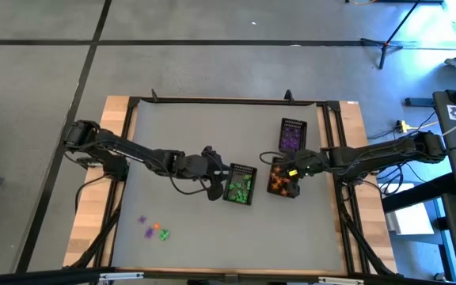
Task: Sort Halloween decoration
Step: Put the top orange spider toy into the bottom right bin, then put the purple spider toy into the top bin
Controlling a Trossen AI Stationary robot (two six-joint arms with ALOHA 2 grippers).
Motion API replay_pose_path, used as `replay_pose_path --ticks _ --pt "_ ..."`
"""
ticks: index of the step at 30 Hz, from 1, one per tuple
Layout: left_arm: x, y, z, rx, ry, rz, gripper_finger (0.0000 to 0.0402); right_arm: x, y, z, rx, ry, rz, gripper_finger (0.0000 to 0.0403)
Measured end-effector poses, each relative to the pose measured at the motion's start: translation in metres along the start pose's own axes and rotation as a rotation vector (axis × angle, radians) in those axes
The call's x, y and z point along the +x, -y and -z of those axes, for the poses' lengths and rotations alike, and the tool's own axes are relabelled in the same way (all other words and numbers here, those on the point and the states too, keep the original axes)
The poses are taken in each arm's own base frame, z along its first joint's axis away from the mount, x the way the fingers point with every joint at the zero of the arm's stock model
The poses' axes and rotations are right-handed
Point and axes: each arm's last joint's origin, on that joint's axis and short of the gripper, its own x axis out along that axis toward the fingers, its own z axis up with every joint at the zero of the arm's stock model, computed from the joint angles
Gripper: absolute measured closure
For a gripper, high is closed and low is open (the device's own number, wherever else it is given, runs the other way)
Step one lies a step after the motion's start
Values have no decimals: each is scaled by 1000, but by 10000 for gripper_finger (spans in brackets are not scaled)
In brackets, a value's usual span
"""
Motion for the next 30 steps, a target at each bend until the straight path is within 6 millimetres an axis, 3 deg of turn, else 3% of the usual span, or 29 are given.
replay_pose_path --ticks 5,12,19,30 --pt "0 0 0 -4 0 -13 286 4 3 4 3 2 81 371" --pt "0 -2 3 -13 -26 -24 286 4 3 3 10 11 89 296" --pt "-1 -7 15 -14 -144 -87 286 1 1 -5 11 40 82 253" --pt "-29 -38 59 -86 -527 -570 286 -2 -2 -19 -16 153 55 257"
